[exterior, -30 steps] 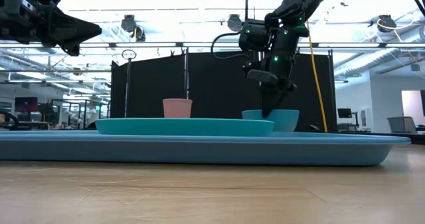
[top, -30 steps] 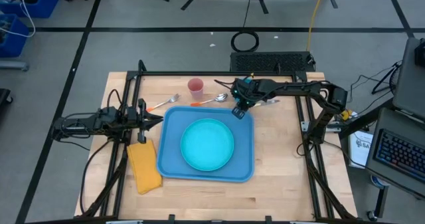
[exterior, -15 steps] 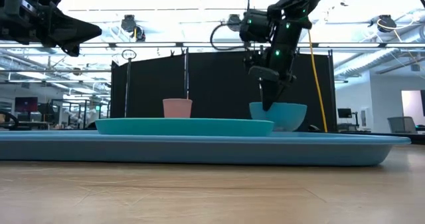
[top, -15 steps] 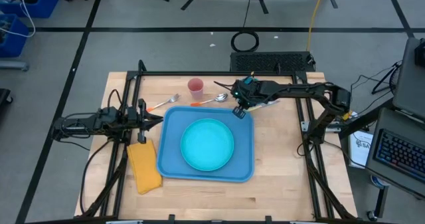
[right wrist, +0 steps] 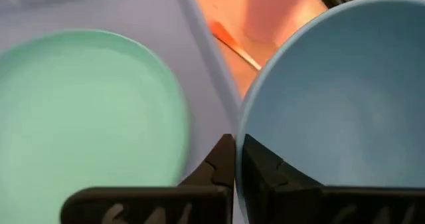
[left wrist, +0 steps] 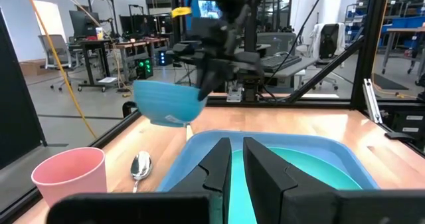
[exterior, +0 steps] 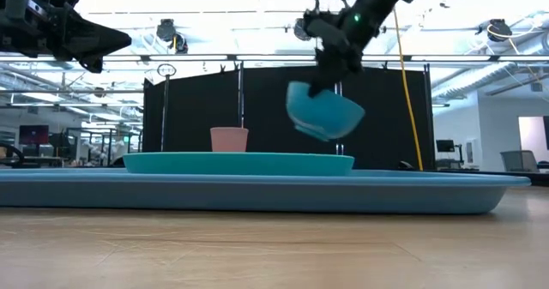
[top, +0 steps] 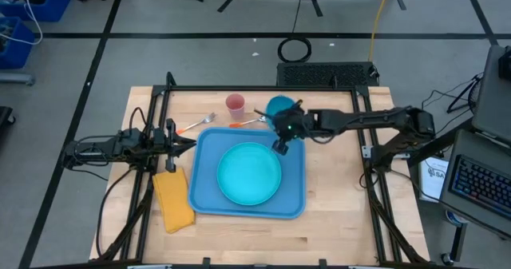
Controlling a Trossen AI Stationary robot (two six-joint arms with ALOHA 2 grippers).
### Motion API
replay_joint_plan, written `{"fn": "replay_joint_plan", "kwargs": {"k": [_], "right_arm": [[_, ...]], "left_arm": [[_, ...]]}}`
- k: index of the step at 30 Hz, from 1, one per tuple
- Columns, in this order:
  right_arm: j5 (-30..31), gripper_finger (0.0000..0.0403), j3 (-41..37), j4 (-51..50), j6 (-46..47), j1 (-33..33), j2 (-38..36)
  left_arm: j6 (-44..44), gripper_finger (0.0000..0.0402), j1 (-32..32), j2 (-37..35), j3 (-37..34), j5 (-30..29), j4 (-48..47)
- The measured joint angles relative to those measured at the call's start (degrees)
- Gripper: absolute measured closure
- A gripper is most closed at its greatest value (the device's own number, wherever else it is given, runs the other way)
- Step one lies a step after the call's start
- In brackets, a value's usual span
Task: Set up tray
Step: Put the bowl on top of the plate
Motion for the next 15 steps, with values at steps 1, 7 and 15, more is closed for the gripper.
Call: {"fn": "replay_joint_plan", "kwargs": {"k": [1,7,15], "right_arm": [[0.0,0.0402,0.0,1.0,0.0,0.9,0.1],[0.0,0.0402,0.0,7.3,0.0,6.2,0.0],[-0.1,0.0402,0.0,14.7,0.1,14.1,0.5]], "left_arm": [[0.0,0.0355,0.0,0.0,0.0,0.0,0.0],[0.0,0.0355,0.0,0.0,0.0,0.0,0.0],[0.0,0.0355,0.0,0.0,0.0,0.0,0.0]]}}
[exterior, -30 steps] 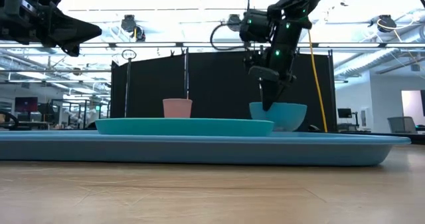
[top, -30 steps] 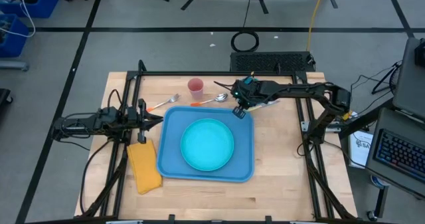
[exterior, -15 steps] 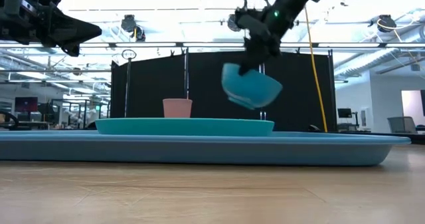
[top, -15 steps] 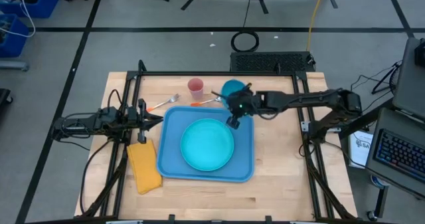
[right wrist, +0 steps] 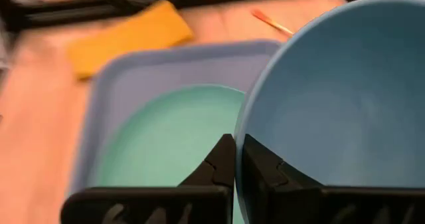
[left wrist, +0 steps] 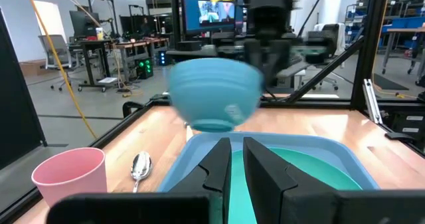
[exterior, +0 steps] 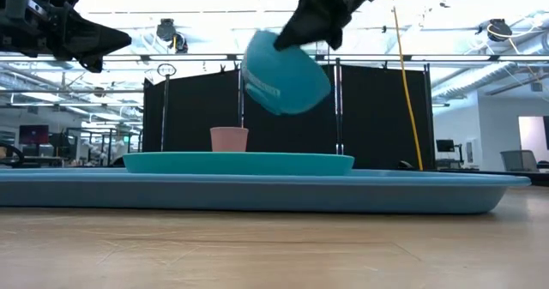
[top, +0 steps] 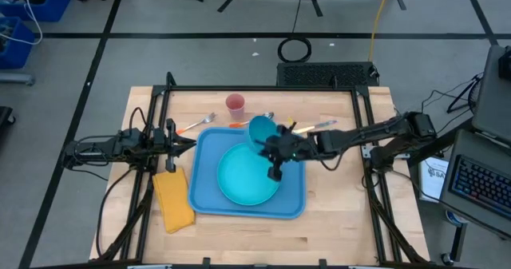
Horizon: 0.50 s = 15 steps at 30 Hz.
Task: Set up tray
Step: Put the bowl on top of the plate
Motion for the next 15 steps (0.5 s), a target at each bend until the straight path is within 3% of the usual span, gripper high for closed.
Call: {"fn": "replay_joint_plan", "kwargs": {"k": [7,15], "right_arm": [[-2.8,0.0402,0.5,7.8,-1.1,5.4,3.8],[-3.5,0.0403,9.3,0.8,-0.5,6.3,13.3]], "left_arm": [[0.0,0.0355,0.0,0.0,0.0,0.0,0.0],[-0.3,0.0355,0.0,0.0,0.0,0.0,0.0]]}}
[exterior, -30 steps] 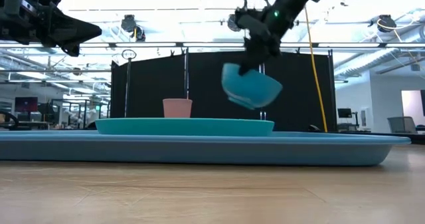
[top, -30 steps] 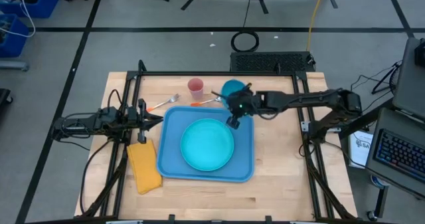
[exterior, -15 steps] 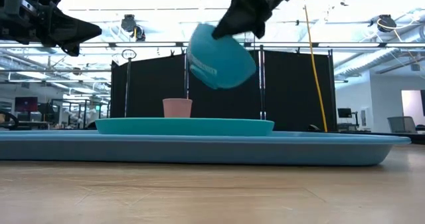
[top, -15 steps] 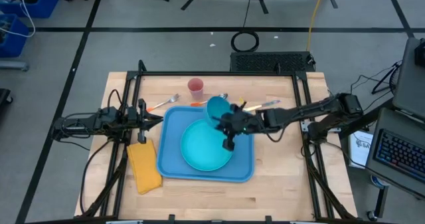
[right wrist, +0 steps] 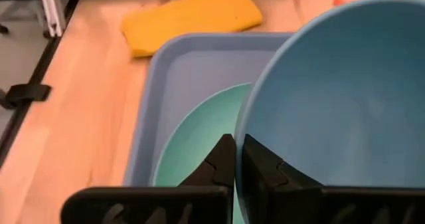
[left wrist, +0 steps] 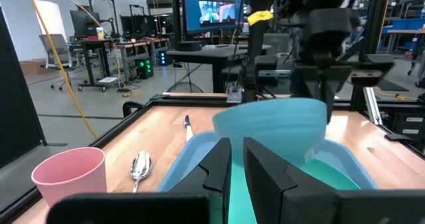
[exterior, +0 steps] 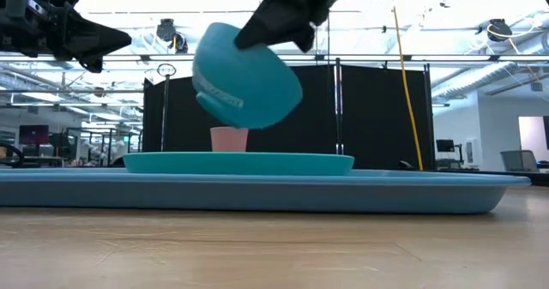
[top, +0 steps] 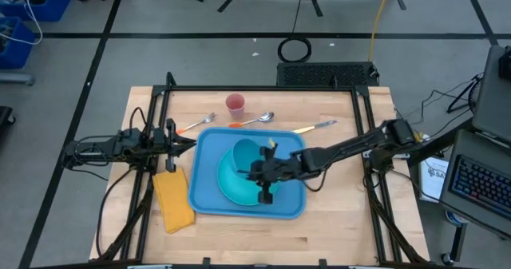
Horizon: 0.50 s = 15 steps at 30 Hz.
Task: Set up tray
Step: Put the bowl on top of the plate
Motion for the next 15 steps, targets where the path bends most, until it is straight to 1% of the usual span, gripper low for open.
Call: {"fn": "replay_joint_plan", "kwargs": {"k": [2,8,12,15], "right_arm": [[-1.0,0.0403,4.1,-4.3,0.8,0.0,2.5],[-1.0,0.0403,15.3,-18.6,1.8,0.0,9.1],[-1.4,0.0403,22.2,-24.9,2.0,-0.2,13.1],[-3.8,0.0403,25.9,-28.0,1.9,-0.2,15.7]], "left_arm": [[0.0,0.0355,0.0,0.0,0.0,0.0,0.0],[-0.1,0.0355,0.0,0.0,0.0,0.0,-0.8],[0.1,0.0355,0.0,0.0,0.0,0.0,-1.1],[0.1,0.0355,0.0,0.0,0.0,0.0,-1.1]]}}
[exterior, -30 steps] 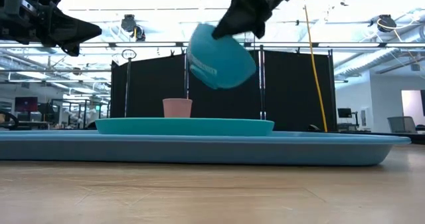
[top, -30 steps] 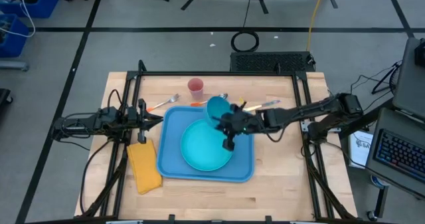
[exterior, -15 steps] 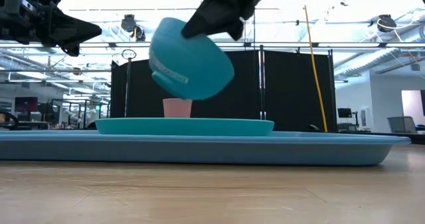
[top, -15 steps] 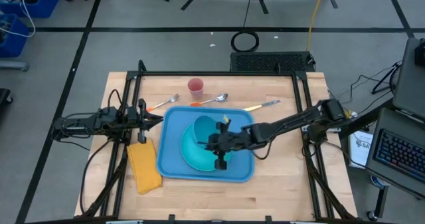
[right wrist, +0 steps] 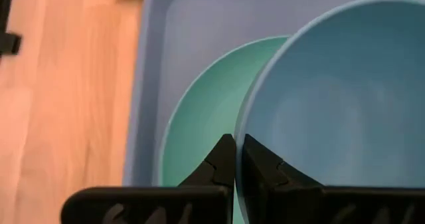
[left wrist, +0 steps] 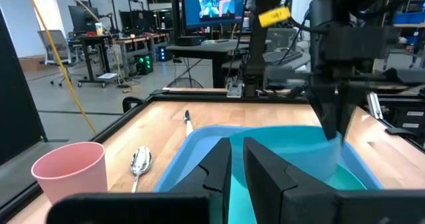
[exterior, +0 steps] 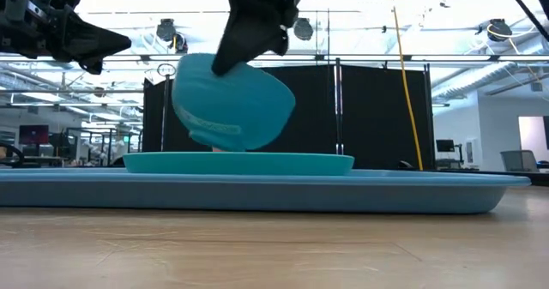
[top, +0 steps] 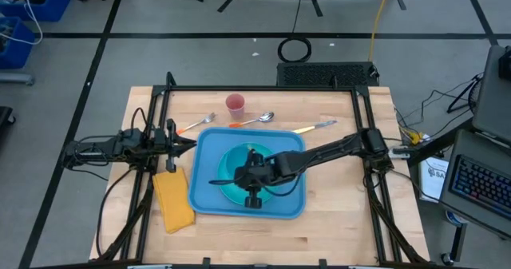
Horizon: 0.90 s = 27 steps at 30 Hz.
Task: Set up tray
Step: Put the bowl on top of the plate
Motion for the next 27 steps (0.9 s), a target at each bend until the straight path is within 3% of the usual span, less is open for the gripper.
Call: {"fn": "replay_joint_plan", "kwargs": {"k": [7,27], "right_arm": [[-0.3,0.0403,6.5,-10.0,0.1,0.1,5.4],[-1.0,0.0403,6.6,-11.4,0.2,0.4,5.8]], "left_arm": [[0.0,0.0355,0.0,0.0,0.0,-0.2,0.0],[0.0,0.0355,0.0,0.0,0.0,-0.1,-0.1]]}}
